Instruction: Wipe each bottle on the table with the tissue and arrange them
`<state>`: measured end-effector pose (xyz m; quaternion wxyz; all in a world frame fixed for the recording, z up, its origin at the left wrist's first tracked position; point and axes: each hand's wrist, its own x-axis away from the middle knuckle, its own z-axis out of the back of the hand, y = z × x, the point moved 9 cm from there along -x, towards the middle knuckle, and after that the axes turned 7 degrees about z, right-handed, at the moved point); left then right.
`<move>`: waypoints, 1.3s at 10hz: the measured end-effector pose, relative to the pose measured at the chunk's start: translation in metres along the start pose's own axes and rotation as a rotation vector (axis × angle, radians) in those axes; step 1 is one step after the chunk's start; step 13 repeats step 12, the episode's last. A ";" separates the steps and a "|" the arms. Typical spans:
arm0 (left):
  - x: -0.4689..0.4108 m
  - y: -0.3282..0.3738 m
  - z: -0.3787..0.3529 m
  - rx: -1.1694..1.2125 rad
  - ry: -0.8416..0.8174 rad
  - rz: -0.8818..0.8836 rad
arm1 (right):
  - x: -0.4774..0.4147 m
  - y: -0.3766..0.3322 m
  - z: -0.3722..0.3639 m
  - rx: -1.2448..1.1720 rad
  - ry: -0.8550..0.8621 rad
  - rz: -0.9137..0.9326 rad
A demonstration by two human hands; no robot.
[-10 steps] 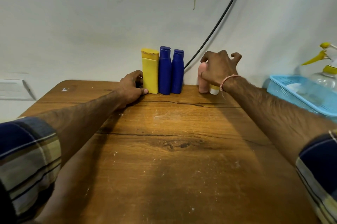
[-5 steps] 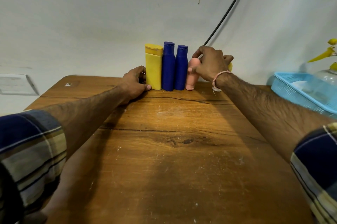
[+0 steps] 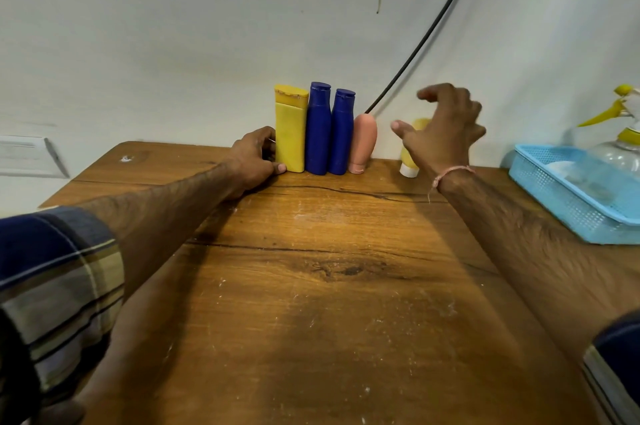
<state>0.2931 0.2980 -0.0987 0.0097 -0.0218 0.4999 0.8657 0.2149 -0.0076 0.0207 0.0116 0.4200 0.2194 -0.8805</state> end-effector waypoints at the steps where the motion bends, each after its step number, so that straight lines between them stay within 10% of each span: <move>1: 0.000 0.000 -0.001 -0.005 -0.007 -0.001 | 0.020 0.040 -0.002 -0.022 -0.020 -0.231; 3: 0.001 0.002 -0.001 -0.014 -0.004 -0.003 | 0.047 0.077 -0.049 -0.104 -0.356 -0.473; 13: 0.027 0.000 0.009 0.025 0.054 0.088 | 0.074 0.020 -0.048 -0.075 -0.288 -0.243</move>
